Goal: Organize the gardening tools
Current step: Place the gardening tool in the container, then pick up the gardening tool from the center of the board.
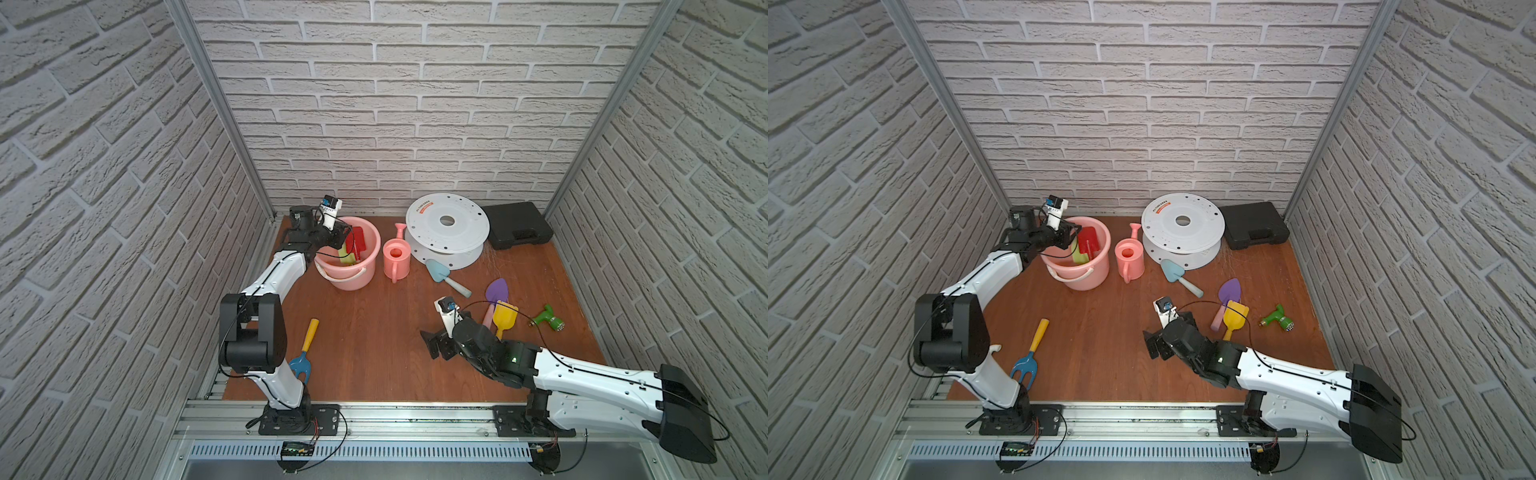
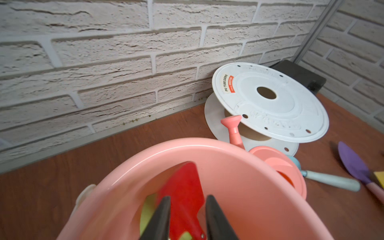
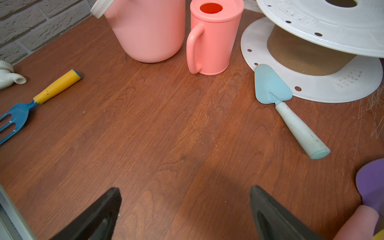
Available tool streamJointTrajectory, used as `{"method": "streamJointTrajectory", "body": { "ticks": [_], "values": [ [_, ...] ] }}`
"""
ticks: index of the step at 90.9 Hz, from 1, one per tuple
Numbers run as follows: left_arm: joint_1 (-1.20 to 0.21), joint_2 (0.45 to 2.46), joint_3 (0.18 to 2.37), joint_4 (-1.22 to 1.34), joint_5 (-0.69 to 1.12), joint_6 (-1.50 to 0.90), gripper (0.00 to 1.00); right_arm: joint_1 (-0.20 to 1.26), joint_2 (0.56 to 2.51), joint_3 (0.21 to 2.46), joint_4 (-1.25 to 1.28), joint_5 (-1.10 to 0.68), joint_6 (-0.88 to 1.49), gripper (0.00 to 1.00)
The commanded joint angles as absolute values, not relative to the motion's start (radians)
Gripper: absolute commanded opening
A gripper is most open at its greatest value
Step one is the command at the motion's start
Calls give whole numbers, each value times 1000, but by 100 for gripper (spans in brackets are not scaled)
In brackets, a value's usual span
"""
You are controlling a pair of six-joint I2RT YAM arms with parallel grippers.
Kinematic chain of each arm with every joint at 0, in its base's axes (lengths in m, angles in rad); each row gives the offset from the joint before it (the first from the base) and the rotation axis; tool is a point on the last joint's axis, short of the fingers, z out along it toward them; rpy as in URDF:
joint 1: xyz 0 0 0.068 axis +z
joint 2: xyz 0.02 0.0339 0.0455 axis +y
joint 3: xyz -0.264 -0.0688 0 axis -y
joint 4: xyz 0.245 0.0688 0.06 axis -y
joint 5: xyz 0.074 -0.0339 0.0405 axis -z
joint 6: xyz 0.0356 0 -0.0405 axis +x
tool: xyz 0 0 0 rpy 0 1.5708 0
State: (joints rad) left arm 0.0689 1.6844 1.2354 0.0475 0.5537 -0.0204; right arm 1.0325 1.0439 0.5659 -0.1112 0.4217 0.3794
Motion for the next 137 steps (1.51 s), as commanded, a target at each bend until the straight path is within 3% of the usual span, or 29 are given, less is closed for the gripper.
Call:
{"method": "streamJointTrajectory", "body": {
  "ticks": [1,19,23,26,30,46,65,83,110,137],
  "values": [
    [92,1663,1275,73,603,-12,41,1040,1048,568,-67,440,367,100],
    [95,1586,1256,93,562,-54,50,1040,1029,563,-74,440,373,100],
    [93,1564,1261,91,555,-80,67,1040,1024,562,-74,447,376,100],
    [84,1551,1265,86,535,-98,92,1040,1023,562,-74,456,378,100],
    [66,1529,1273,70,500,-117,98,1040,1022,561,-76,471,384,100],
    [-62,1452,1274,17,369,-143,98,1040,1038,602,-146,561,422,99],
    [-283,1390,1182,25,88,-193,98,1029,1081,669,-254,696,472,99],
    [-458,1348,1054,63,-199,-340,98,913,1148,687,-265,648,477,99],
    [-621,1306,887,125,-292,-352,98,694,1327,752,-213,452,424,99],
    [-685,1232,828,113,-263,-357,98,499,1615,956,-212,275,372,99]
  ]
}}
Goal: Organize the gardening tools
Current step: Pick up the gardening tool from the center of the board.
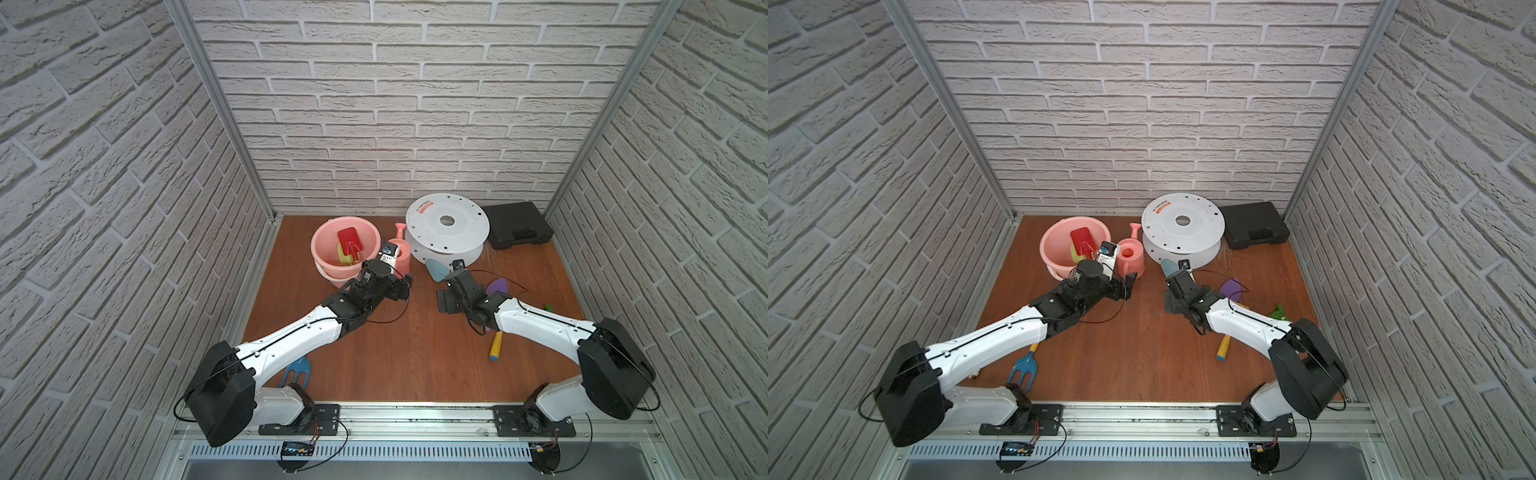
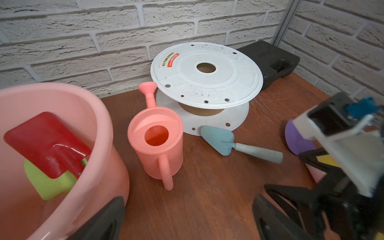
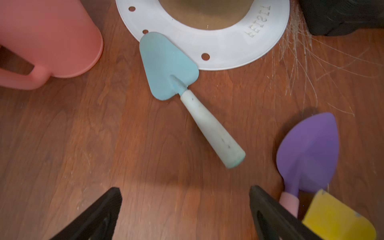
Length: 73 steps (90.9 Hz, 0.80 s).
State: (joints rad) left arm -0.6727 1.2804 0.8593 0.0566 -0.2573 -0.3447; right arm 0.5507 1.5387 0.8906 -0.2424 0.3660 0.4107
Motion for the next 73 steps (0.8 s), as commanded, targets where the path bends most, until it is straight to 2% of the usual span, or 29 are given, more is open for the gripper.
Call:
{"method": "streamJointTrajectory", "body": {
  "ticks": [1,29,40,54,73],
  "values": [
    [-688,1229,826,114,-261,-356,98,495,1625,962,-210,272,369,99],
    [-702,1193,796,151,-271,-330,98,386,1791,1013,-181,135,346,100],
    [-701,1211,800,149,-280,-330,98,404,1805,1006,-177,50,337,87],
    [-700,1221,796,149,-326,-345,98,467,1787,999,-201,104,321,84],
    [-691,1206,792,125,-426,-406,98,471,1787,1003,-195,105,330,58]
  ]
}}
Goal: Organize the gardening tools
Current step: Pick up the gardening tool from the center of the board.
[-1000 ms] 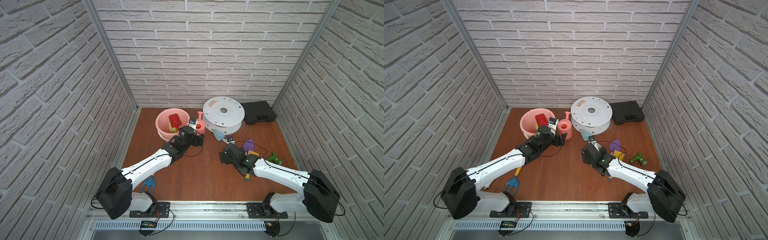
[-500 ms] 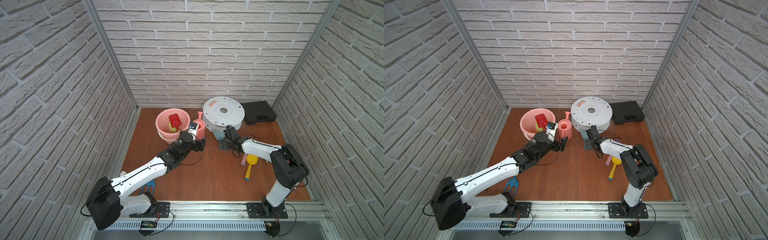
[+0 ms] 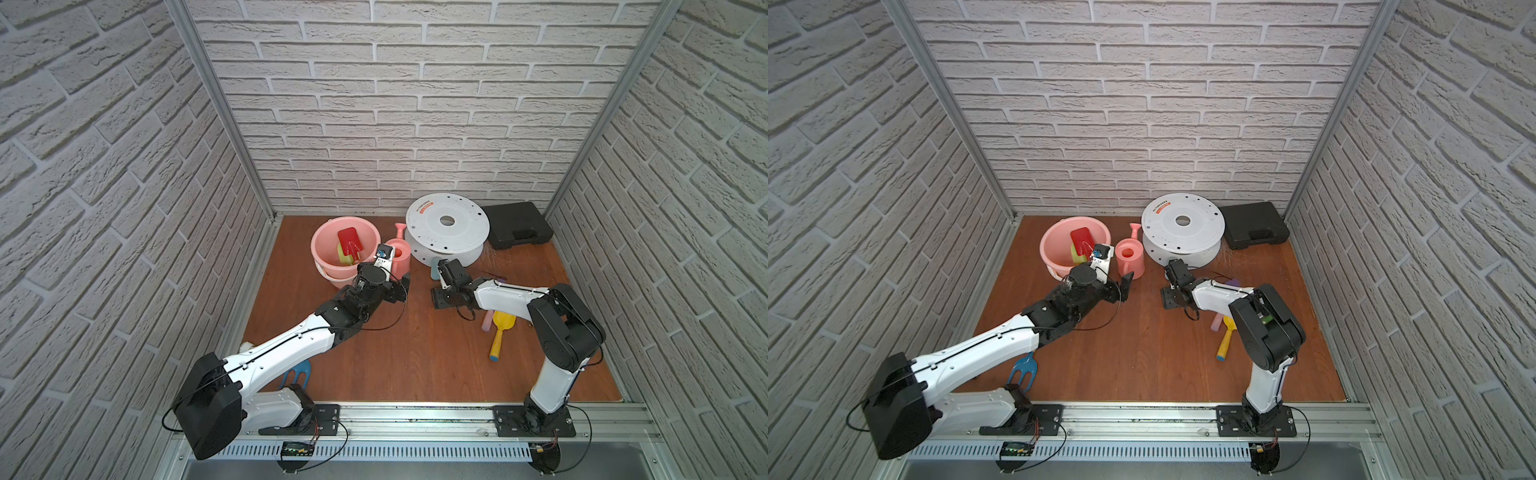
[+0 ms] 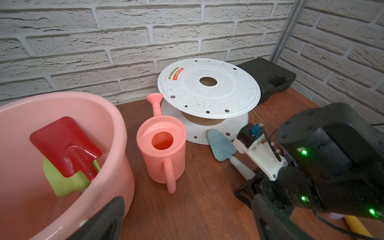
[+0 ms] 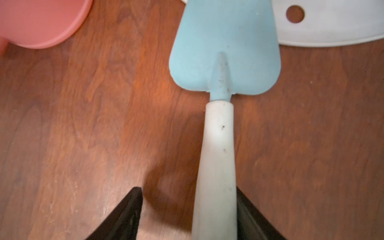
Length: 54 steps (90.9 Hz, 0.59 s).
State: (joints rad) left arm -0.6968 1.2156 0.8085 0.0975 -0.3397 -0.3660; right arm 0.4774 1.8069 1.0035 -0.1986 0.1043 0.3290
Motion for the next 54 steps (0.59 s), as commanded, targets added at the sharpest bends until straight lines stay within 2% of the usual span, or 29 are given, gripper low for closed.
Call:
{"method": "streamJointTrajectory", "body": {
  "ticks": [1,6,12,26,32,54],
  "values": [
    [-692,1205,791,125,-430,-406,98,472,1791,1005,-197,105,330,56],
    [-691,1197,781,128,-451,-411,98,472,1807,1013,-205,107,330,46],
    [-686,1185,771,137,-453,-408,98,474,1816,1015,-205,107,333,39],
    [-678,1164,750,167,-442,-407,98,486,1789,1003,-207,114,340,8],
    [-678,1162,748,169,-442,-407,98,499,1758,987,-207,121,349,3],
    [-677,1167,750,171,-401,-422,96,589,1532,857,-182,194,369,3]
  ]
}}
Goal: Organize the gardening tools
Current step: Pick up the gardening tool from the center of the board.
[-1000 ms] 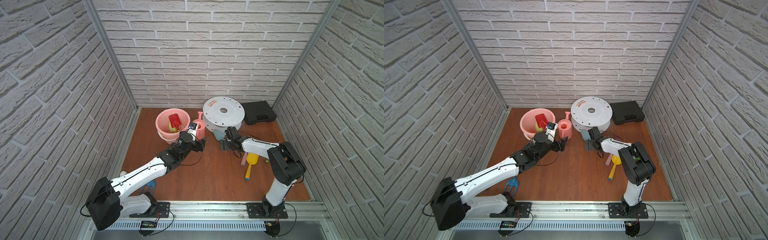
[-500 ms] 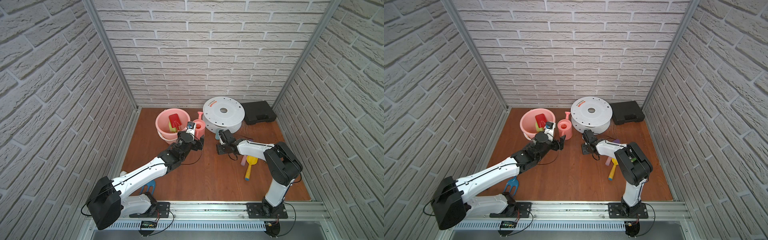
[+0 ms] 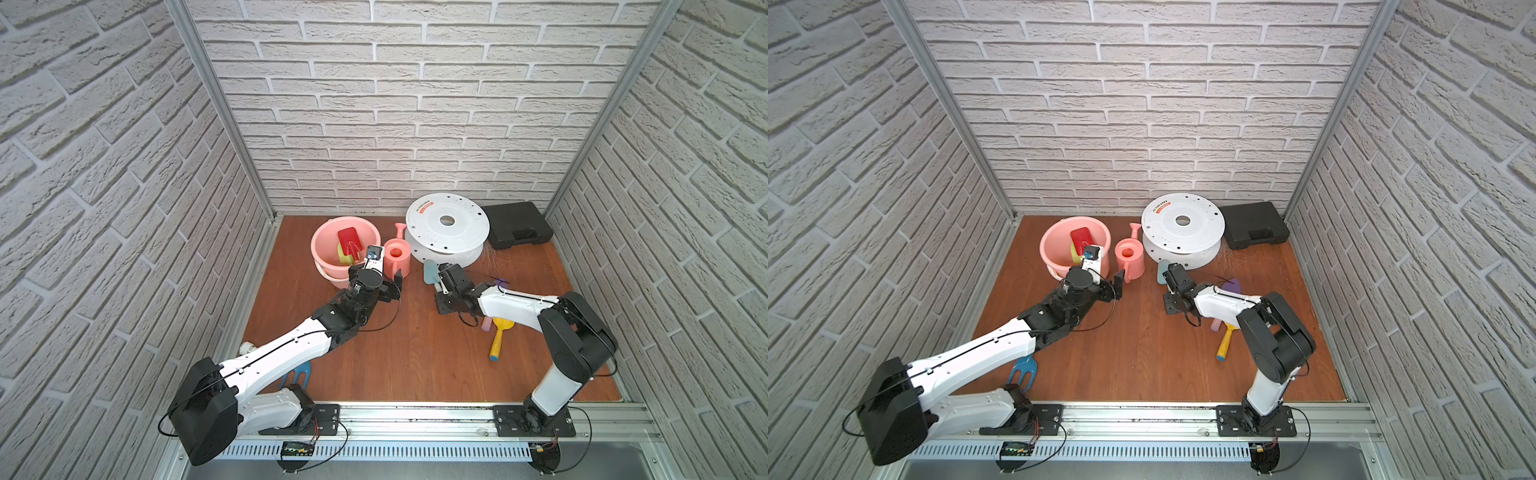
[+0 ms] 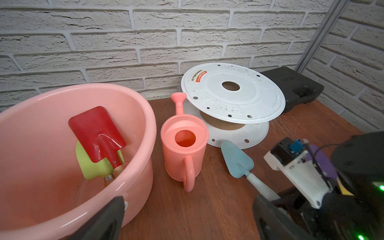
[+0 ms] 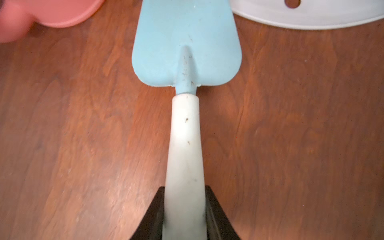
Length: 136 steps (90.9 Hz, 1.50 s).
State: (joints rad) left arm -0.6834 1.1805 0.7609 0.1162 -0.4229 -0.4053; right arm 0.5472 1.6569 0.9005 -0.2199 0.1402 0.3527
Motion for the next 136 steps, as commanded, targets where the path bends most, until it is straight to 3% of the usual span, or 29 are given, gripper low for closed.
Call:
{"method": "streamJointTrajectory", "body": {
  "ticks": [1,32,46,63,71,81,92,110,114,127,136],
  "values": [
    [-677,1168,751,172,-394,-422,96,596,1519,850,-178,199,368,3],
    [-635,1228,814,204,-39,-503,88,818,1151,630,43,420,214,3],
    [-576,1262,814,286,157,-587,82,887,1089,599,87,451,166,3],
    [-562,1296,809,360,256,-613,74,918,1078,599,95,455,156,3],
    [-554,1306,803,398,294,-628,66,926,1078,598,98,456,153,3],
    [-545,1312,801,417,303,-643,48,931,1076,597,102,457,154,3],
    [-533,1318,802,429,308,-657,37,937,1064,588,116,454,153,3],
    [-521,1331,827,414,310,-671,2,948,1061,587,120,451,149,3],
    [-521,1331,838,402,310,-670,0,949,1061,590,116,450,150,3],
    [-520,1311,889,292,277,-618,0,955,1049,602,95,442,159,31],
    [-510,1282,940,202,252,-550,0,957,1032,603,85,429,175,68]
  ]
}}
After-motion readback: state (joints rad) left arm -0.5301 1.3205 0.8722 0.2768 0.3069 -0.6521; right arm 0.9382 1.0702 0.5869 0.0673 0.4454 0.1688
